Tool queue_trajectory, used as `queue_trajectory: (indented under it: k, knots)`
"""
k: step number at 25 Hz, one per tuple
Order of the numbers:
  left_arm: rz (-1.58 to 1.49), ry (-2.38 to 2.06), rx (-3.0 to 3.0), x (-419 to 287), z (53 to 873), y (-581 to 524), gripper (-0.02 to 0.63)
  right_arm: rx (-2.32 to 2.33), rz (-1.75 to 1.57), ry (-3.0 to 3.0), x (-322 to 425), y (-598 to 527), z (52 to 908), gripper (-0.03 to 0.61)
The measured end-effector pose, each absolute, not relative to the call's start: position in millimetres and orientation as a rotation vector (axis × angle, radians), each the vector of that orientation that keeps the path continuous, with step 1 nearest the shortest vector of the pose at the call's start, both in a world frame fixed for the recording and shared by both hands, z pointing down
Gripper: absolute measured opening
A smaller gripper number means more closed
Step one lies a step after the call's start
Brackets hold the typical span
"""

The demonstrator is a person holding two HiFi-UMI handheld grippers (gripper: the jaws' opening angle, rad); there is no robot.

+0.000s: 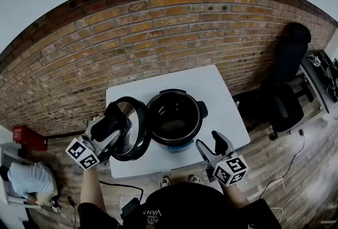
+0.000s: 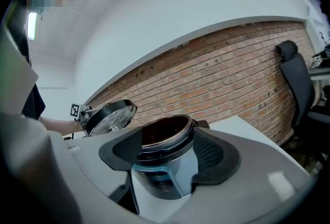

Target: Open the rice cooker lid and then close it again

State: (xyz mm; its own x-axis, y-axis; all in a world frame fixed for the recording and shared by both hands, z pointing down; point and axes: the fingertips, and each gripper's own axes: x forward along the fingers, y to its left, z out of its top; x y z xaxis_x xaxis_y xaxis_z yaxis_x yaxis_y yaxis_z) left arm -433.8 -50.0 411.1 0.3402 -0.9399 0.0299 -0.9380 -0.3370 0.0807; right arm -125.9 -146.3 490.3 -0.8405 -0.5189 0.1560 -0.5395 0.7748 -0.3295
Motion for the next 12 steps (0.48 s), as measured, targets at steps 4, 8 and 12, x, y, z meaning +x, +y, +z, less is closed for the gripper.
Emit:
queue_trajectory:
  k: [4, 8, 12]
  knots:
    - [0.058, -1.578, 2.64, -404, 406, -90, 0.278, 0.954, 0.58, -2.892, -111, -146, 492, 0.301]
    - [0.147, -1.392, 2.737, -372, 409, -125, 0.278, 1.058, 0.595, -2.87, -92, -145, 493, 0.301]
    - [0.256, -1.219, 2.816, -342, 417, -157, 0.278, 1.201, 0.608, -2.832, -68, -140, 495, 0.301]
